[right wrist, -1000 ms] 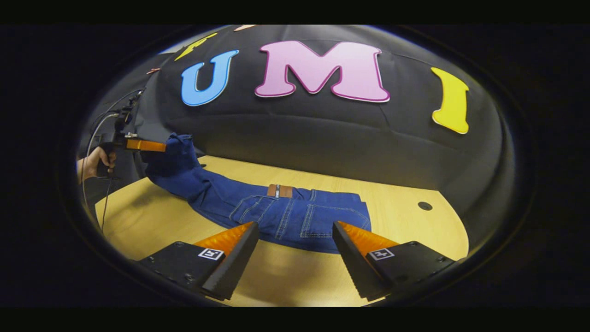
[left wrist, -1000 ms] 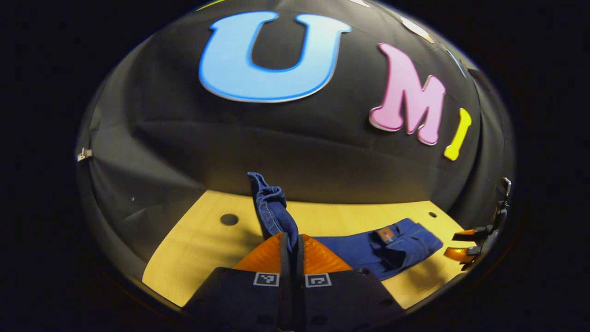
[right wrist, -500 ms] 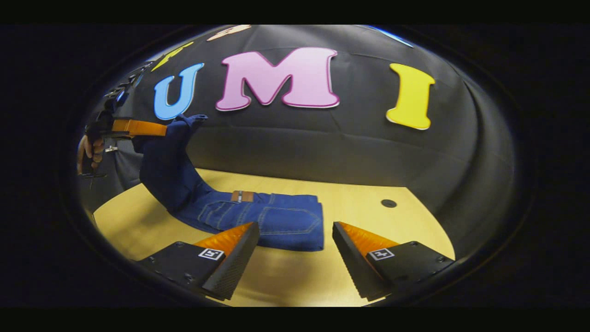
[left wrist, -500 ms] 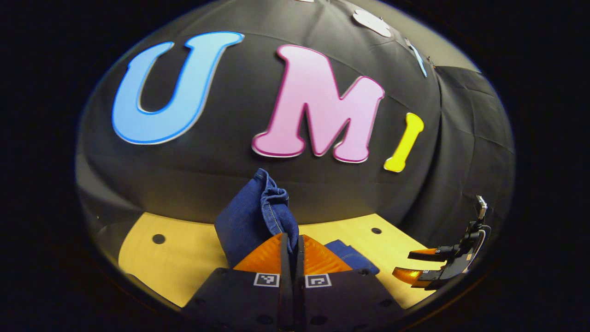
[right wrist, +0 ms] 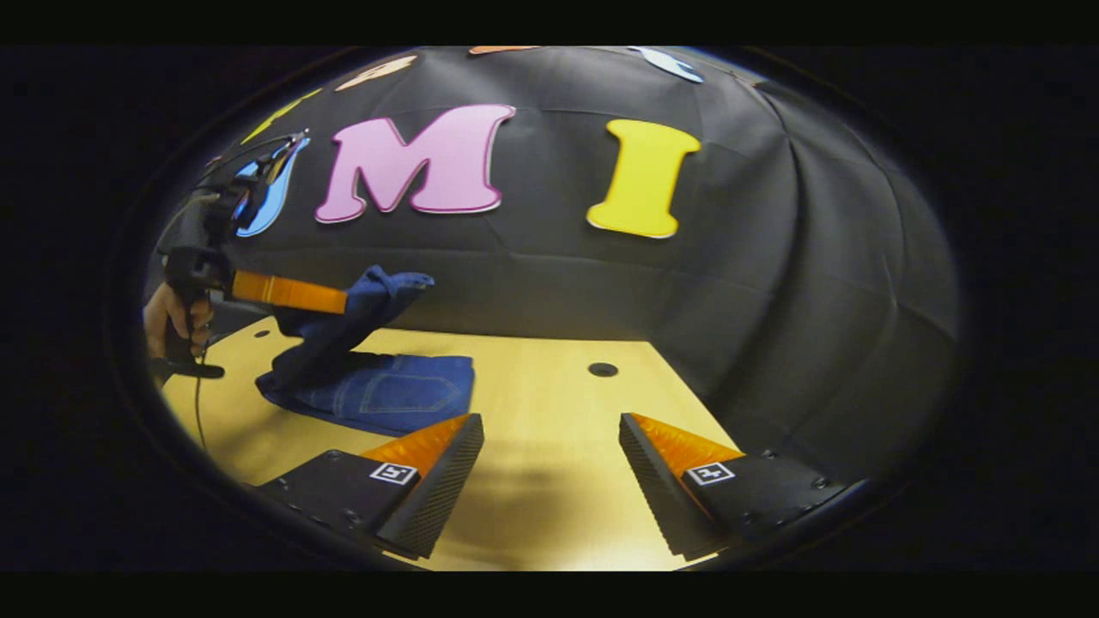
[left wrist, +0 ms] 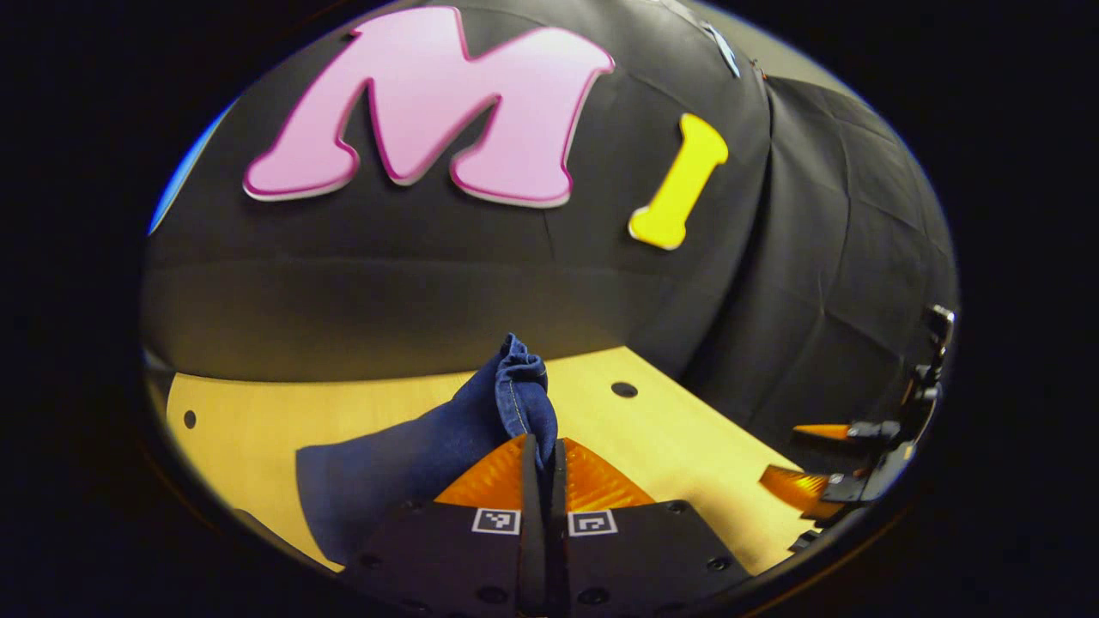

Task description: Grasp the waist and the cuffs of the jeans and fold them to make the two legs overlap; first hold the waist and fold one-third of the jeans toward the cuffs, then hold the cuffs and fold the remaining one-third in the same direction to finish folding.

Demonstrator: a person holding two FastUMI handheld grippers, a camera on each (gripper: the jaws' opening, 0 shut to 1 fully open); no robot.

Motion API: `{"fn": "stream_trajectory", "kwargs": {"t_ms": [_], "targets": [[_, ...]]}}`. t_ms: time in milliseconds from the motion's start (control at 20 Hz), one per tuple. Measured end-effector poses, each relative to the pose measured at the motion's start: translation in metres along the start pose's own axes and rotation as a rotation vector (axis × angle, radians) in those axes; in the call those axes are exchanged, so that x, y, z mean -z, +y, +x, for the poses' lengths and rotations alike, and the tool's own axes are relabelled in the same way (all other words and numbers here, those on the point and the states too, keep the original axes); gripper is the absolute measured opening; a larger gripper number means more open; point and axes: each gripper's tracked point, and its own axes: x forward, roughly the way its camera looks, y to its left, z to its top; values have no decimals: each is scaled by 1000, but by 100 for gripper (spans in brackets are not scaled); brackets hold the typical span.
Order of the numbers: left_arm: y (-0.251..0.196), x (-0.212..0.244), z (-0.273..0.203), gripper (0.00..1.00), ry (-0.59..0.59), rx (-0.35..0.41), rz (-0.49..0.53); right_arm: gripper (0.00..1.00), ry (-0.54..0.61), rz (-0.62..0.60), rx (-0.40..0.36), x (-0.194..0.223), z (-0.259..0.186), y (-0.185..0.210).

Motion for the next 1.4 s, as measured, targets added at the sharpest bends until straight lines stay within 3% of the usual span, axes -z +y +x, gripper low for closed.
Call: {"fn": "stream_trajectory", "kwargs": {"t_ms": [100,250,400,550,650,700,750,1100,1200,1250,1350,1400], "targets": [[4,24,17,6,70,-37,0,97,5,8,29,5,-11,-15],[3,42,23,15,107,-70,-31,97,14,23,44,10,-27,-21],[10,37,-4,61,49,-114,-36,97,-5,19,42,0,-53,-16],[21,13,-70,98,-69,-157,-59,97,-33,-1,32,-22,-84,-4],[25,-14,-133,97,-176,-188,-56,97,-65,-4,15,-41,-108,6],[28,-24,-165,92,-224,-207,-39,97,-85,-10,9,-54,-119,11],[31,-32,-197,97,-258,-236,-10,97,-106,-17,3,-67,-132,18],[13,-68,-419,96,-471,-422,222,97,-262,-9,-66,-151,-222,68],[-1,-64,-463,96,-520,-450,192,97,-307,-10,-87,-171,-249,83],[-7,-59,-480,92,-542,-461,162,97,-334,-12,-94,-179,-263,89],[-11,-48,-507,92,-586,-483,92,97,-383,-10,-105,-188,-290,99],[-15,-39,-517,96,-596,-479,60,95,-401,-6,-114,-188,-302,105]]}}
